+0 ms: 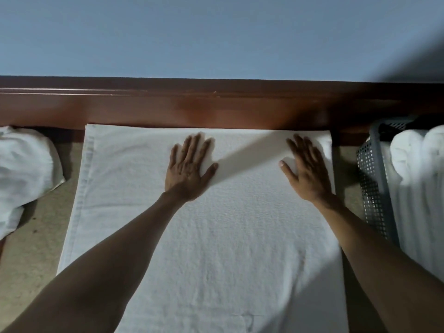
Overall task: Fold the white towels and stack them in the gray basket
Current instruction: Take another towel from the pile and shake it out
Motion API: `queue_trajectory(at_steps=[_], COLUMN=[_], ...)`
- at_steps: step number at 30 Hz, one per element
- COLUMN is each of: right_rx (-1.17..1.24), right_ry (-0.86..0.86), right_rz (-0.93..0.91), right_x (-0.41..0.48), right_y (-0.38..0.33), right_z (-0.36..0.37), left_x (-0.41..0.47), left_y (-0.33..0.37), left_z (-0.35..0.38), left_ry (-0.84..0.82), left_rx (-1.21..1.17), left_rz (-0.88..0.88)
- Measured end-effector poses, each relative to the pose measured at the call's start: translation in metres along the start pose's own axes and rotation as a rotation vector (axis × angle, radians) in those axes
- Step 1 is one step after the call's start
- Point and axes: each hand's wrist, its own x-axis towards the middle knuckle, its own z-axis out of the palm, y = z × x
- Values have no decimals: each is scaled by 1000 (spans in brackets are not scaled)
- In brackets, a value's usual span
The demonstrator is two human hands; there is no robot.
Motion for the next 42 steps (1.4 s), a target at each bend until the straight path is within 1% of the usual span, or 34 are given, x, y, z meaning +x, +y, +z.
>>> queue_trajectory(at_steps=[2,5,8,10,12,16,18,20,22,25,27,30,32,34,37,38,40,42], right_rx=[-6,50,4,-34,5,183,219,183,112,45,16,46,64,71,72,73,68,80], right_ry=[12,-29,-23,37,106,165,102,24,10,51,73,62,51,37,10,11,28,35], right_rz=[80,296,416,451,404,219,164,190,242,241,231,257,251,264,328,309,206,153], right_x=[-3,-1,6,8,6,7,15,22,24,21,21,23,23,23,18,13,-1,-17], right_y=[17,28,17,-7,-43,-133,-173,-198,-205,-202,-202,-204,-204,-208,-232,-245,-277,-310], right_z=[-4,-7,-7,-6,-2,21,32,41,50,58,59,57,55,56,55,55,58,65], left_x=[0,1,1,1,2,-8,-23,-38,-47,-53,-57,-60,-60,-59,-60,-63,-75,-94], left_y=[0,0,0,0,-1,-6,-16,-33,-59,-109,-147,-197,-222,-238,-236,-228,-199,-164], left_z=[0,0,-1,-1,0,3,3,0,-7,-23,-34,-48,-55,-58,-61,-62,-61,-55], left_ry=[-1,-1,2,-5,-12,-19,-4,2,-4,-13,-10,2,7,-22,-55,-38,30,53], left_rx=[3,4,4,1,-2,-29,-34,-40,-33,-20,-28,-10,-20,-28,23,43,50,-40], left_rz=[-4,-11,-9,-3,6,29,20,15,16,-7,-65,-181,-289,-329,-298,-296,-279,-208])
